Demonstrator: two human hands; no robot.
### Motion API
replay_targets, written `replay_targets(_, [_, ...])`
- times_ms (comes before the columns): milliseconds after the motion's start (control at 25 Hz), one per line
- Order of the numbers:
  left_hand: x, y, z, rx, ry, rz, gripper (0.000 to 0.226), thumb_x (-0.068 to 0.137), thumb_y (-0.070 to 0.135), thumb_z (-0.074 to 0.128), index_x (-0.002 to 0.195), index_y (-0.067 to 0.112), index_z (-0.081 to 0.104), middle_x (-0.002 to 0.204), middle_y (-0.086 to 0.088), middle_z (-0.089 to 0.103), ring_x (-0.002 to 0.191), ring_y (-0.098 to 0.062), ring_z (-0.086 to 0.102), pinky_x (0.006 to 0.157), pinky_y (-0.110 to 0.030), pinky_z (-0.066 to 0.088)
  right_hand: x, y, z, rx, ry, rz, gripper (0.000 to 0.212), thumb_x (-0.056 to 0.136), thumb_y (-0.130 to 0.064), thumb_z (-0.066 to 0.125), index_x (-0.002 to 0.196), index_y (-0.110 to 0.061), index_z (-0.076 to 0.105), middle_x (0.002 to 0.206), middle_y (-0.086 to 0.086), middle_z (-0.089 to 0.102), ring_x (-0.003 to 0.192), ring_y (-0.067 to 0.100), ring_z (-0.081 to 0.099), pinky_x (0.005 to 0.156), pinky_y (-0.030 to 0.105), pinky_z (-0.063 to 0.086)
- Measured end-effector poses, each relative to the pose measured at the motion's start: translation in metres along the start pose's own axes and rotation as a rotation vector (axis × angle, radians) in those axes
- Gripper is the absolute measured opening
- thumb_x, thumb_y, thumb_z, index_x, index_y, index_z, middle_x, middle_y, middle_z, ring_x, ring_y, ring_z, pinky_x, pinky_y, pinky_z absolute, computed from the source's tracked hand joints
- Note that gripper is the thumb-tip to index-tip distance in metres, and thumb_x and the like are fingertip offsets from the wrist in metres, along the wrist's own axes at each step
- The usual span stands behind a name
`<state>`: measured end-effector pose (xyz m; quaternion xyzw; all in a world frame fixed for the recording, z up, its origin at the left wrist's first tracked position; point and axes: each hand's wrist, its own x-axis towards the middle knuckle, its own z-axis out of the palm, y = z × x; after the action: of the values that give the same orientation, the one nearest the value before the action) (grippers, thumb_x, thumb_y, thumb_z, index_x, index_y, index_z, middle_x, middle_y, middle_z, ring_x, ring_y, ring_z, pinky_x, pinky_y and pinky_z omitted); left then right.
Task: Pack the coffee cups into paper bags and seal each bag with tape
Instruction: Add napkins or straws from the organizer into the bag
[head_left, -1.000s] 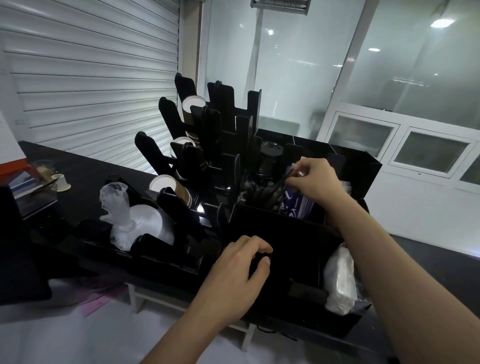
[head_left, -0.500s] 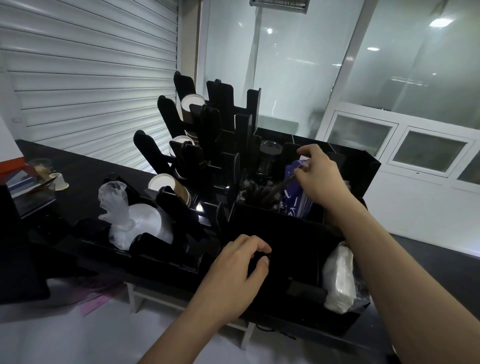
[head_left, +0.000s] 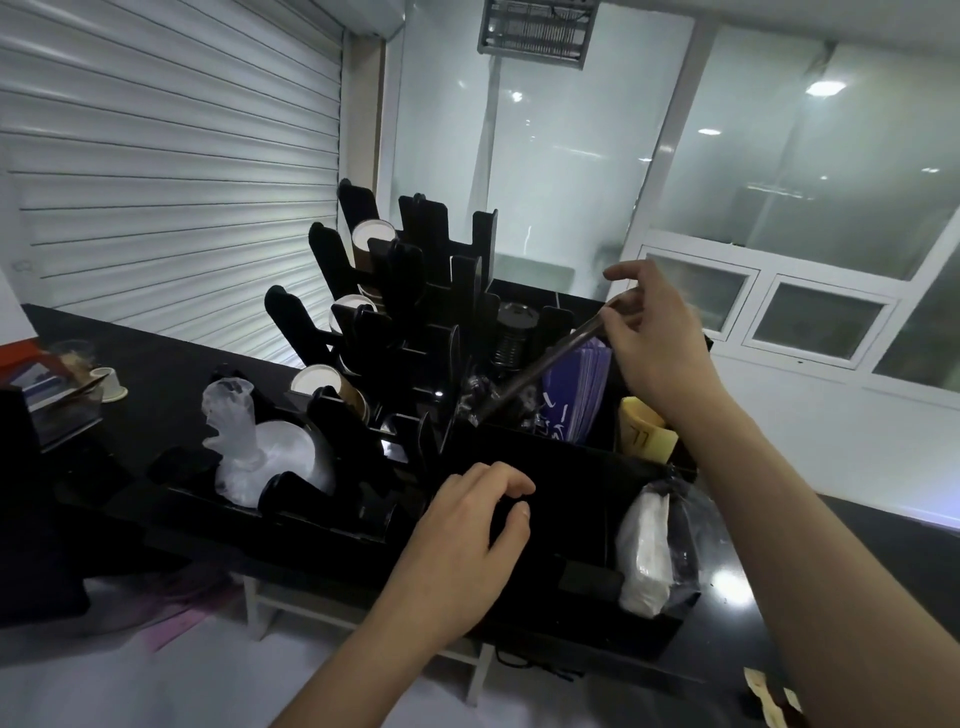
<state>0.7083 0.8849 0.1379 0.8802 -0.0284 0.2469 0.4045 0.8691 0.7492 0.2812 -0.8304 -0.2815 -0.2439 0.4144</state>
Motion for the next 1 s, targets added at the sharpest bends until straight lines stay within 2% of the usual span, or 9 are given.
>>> replay_targets(120, [-0.005,0.010,-0.003,0.005,0.061,0.026,0.025,0.102,0.039,0.043,0.125,0.038,0.053,0.117,0.028,0.051,0.121,0.006,0.042,0.100,-0.019,0.042,-0.014,-0.007,-0.017,-0.013,-0.025,-0.057,0.031,0.098,-0.012,0.061,0.126,-0.027,0.055,0.092,-0.009,0.063,0.081,-0.001,0.063,0.077,0.018,0.050])
replay_targets(280, [-0.014,0.021,-0.008,0.049,0.214,0.073,0.038,0.102,0.037,0.043,0.140,0.036,0.045,0.131,0.030,0.044,0.126,0.007,0.034,0.102,-0.014,0.034,-0.039,-0.011,-0.033,0.003,-0.203,-0.107,0.035,0.096,-0.012,0.066,0.120,-0.035,0.055,0.093,-0.004,0.068,0.086,0.010,0.067,0.086,0.032,0.057])
replay_targets(360, [-0.018,0.025,-0.008,0.059,0.210,0.063,0.049,0.102,0.039,0.042,0.150,0.036,0.035,0.136,0.030,0.041,0.130,0.006,0.029,0.107,-0.017,0.029,-0.053,-0.014,-0.038,0.017,-0.269,-0.121,0.035,0.095,-0.012,0.066,0.121,-0.034,0.057,0.093,-0.003,0.068,0.085,0.012,0.068,0.089,0.037,0.056])
replay_targets(480, [-0.029,0.026,-0.005,0.013,0.139,0.030,0.053,0.101,0.041,0.045,0.152,0.041,0.031,0.135,0.028,0.046,0.130,0.003,0.033,0.107,-0.028,0.039,-0.074,-0.019,-0.046,0.092,-0.343,-0.123,0.037,0.095,-0.011,0.067,0.123,-0.033,0.058,0.091,0.001,0.069,0.085,0.018,0.070,0.089,0.045,0.056])
replay_targets(600, [-0.043,0.028,-0.003,-0.017,0.116,0.000,0.043,0.100,0.040,0.051,0.142,0.046,0.044,0.114,0.021,0.058,0.114,0.001,0.049,0.098,-0.031,0.049,-0.091,-0.023,-0.052,0.165,-0.370,-0.106,0.038,0.095,-0.008,0.068,0.125,-0.030,0.058,0.093,0.012,0.070,0.087,0.026,0.072,0.088,0.046,0.058])
replay_targets(760, [-0.060,0.030,-0.003,-0.049,0.102,-0.019,0.020,0.099,0.038,0.056,0.118,0.039,0.064,0.090,0.021,0.067,0.097,-0.002,0.061,0.086,-0.032,0.055,-0.116,-0.028,-0.055,0.296,-0.373,-0.053,0.033,0.095,-0.009,0.070,0.124,-0.020,0.059,0.087,0.015,0.073,0.080,0.021,0.074,0.079,0.031,0.058])
replay_targets(880, [-0.072,0.034,-0.004,-0.087,0.084,-0.048,0.013,0.098,0.037,0.059,0.105,0.034,0.070,0.083,0.019,0.069,0.088,0.001,0.064,0.078,-0.020,0.052,-0.136,-0.028,-0.055,0.374,-0.332,0.004,0.027,0.095,-0.013,0.070,0.121,-0.014,0.062,0.087,0.012,0.076,0.080,0.021,0.075,0.076,0.031,0.060])
replay_targets(1000, [-0.082,0.039,-0.005,-0.130,0.072,-0.056,0.011,0.098,0.034,0.061,0.100,0.031,0.072,0.082,0.018,0.070,0.085,0.002,0.065,0.074,-0.011,0.048,-0.158,-0.025,-0.050,0.489,-0.347,0.087,0.026,0.092,-0.011,0.072,0.117,-0.008,0.065,0.091,0.012,0.078,0.085,0.024,0.075,0.080,0.033,0.061])
